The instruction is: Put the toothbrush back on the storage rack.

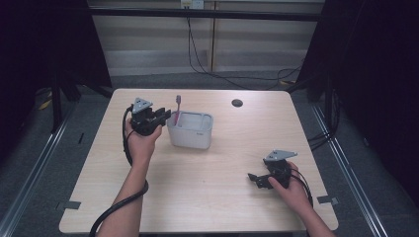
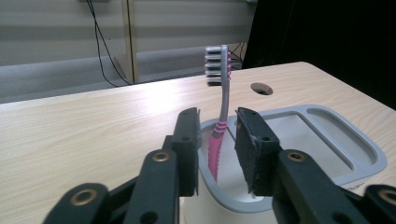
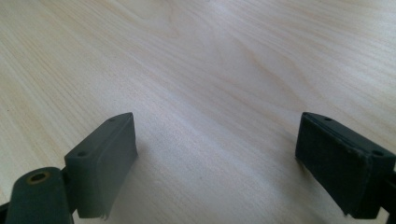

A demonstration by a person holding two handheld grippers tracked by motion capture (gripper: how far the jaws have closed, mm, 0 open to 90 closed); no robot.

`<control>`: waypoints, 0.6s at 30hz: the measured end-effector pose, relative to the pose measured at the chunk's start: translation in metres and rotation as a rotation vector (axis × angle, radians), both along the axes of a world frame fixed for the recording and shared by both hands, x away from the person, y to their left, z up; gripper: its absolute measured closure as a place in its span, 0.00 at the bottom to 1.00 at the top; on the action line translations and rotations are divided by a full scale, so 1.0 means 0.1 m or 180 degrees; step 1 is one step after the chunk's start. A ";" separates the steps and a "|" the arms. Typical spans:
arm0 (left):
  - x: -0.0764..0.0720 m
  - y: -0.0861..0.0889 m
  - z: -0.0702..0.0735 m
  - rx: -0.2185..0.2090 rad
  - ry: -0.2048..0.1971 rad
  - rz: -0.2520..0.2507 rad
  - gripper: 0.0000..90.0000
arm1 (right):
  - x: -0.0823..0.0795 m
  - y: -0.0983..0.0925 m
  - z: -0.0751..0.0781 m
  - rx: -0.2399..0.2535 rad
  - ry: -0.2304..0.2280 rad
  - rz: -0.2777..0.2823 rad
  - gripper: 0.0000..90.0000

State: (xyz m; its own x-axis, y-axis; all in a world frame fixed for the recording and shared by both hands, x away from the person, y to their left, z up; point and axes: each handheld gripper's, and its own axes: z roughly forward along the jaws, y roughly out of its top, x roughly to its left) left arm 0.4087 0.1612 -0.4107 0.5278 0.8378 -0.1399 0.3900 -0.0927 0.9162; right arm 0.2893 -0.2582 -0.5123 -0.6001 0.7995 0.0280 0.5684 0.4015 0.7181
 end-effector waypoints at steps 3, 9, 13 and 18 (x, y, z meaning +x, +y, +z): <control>0.00 0.00 0.00 -0.0002 0.0051 -0.0014 0.70 | 0.00 0.00 0.00 -0.0001 0.0000 0.0000 0.13; 0.00 -0.01 -0.01 0.0048 0.0080 -0.0046 0.53 | 0.00 0.00 0.00 0.0000 0.0001 0.0000 0.13; 0.00 0.00 -0.01 0.0042 0.0127 -0.0045 0.48 | 0.00 0.00 0.00 0.0000 0.0000 0.0000 0.13; -0.02 0.02 -0.03 0.0029 0.0126 -0.0083 0.40 | 0.00 0.00 0.00 -0.0001 0.0000 0.0001 0.13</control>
